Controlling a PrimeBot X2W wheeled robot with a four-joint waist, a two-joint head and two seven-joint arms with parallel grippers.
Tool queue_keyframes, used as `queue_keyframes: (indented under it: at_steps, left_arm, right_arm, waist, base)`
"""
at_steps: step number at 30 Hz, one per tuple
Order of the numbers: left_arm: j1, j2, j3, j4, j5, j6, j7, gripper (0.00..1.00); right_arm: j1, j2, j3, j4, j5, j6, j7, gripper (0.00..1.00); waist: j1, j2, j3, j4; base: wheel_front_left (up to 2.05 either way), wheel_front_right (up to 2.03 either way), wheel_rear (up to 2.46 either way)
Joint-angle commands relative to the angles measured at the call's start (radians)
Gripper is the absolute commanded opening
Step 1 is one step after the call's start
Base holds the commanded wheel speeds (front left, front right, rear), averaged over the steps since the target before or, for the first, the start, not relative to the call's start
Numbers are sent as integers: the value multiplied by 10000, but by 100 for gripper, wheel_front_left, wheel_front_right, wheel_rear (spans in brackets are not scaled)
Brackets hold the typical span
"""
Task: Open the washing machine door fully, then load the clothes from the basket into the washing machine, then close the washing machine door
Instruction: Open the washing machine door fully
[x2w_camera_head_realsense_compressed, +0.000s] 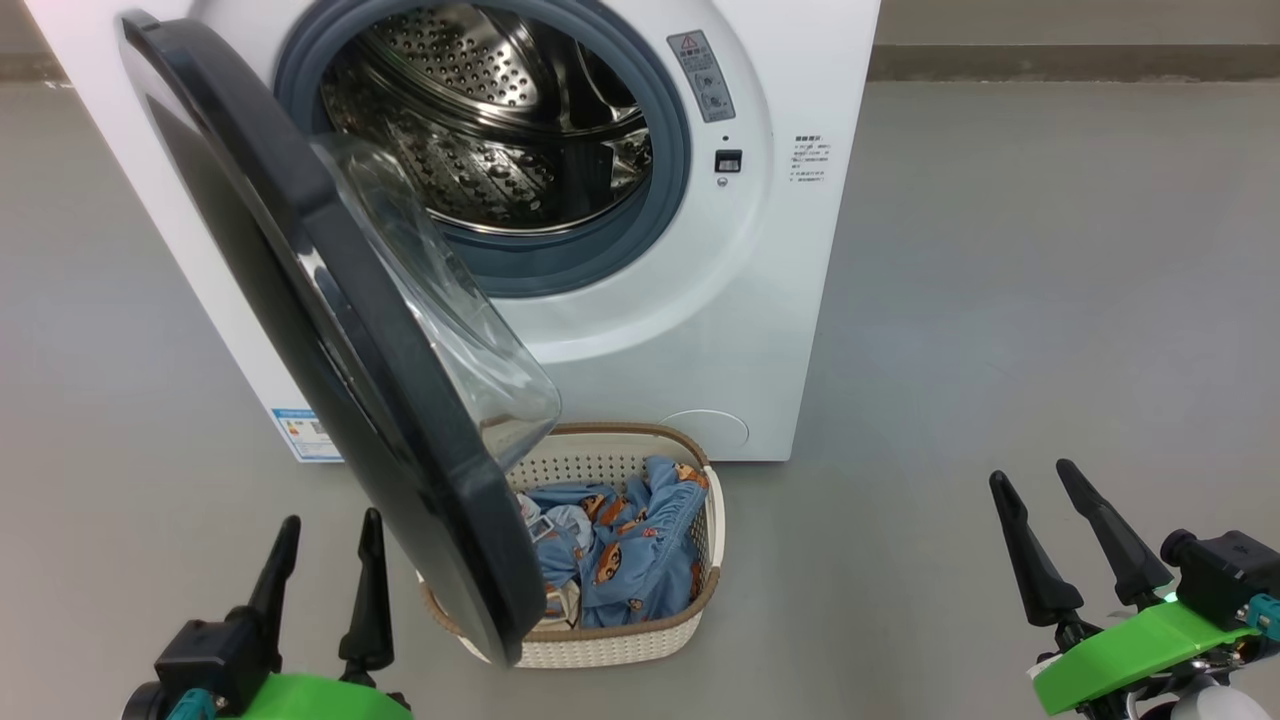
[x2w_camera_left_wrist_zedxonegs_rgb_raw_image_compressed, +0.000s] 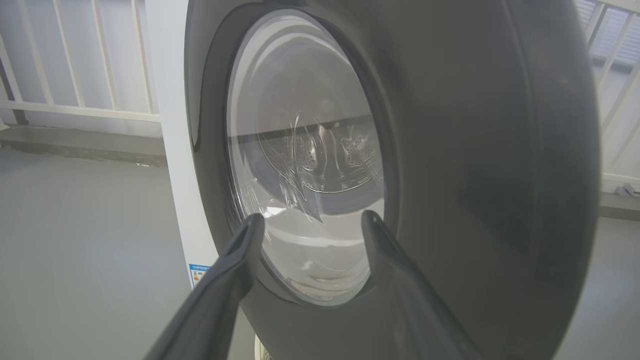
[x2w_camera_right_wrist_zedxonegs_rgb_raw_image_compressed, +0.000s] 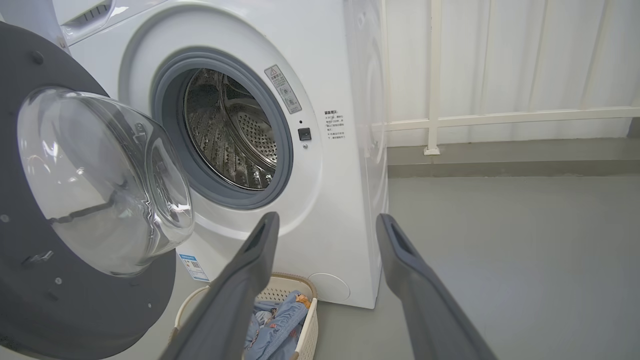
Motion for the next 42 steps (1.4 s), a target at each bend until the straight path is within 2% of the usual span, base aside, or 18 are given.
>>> queue_keyframes:
  at_steps: [1,23,24,25,26,27,28,32,42]
  left_arm:
    - [-316,127,352,-206,87,-16,-63,100]
    - [-361,127,347,-74,71,-55,-63,100]
    - [-367,127,343,-66,67,-56,-63,89]
    - [-375,127,339,-58,62,-58,-63,52]
    - [-395,127,344,-72,41,-63,-63,31]
    - [-423,127,357,-124,4,-72,-63,3]
    - [-437,127,362,-165,-3,-76,-63,0]
    - [-496,127,401,-505,-138,-47,-63,0]
    - [-830,127,168,-2207,-191,385,-63,0]
  right_arm:
    - [-56,-121,157,-190,-126,16,-120,100]
    - [-94,-64,231,-25,-93,16,-120,100]
    - [-98,-65,235,-24,-88,16,-120,100]
    - [-100,-64,237,-23,-84,16,-120,100]
    - [-100,-64,238,-23,-81,16,-120,100]
    - [-101,-62,238,-24,-72,16,-120,100]
    - [-99,-56,237,-21,-53,16,-120,100]
    - [-94,-42,230,-31,-25,16,-120,100]
    - [-104,1,245,-44,-56,16,-120,100]
  waist:
    - [0,0,-7,-2]
    - [0,0,-31,-72]
    - [0,0,-27,-74]
    - [0,0,-26,-75]
    - [0,0,-25,-74]
    - [0,0,-24,-75]
    - [0,0,-22,-75]
    - [0,0,-7,-62]
    - [0,0,15,-50]
  base:
    - [0,0,0]
    - [0,0,0]
    - [0,0,0]
    - [0,0,0]
    - [0,0,0]
    - [0,0,0]
    - [0,0,0]
    - [0,0,0]
    - [0,0,0]
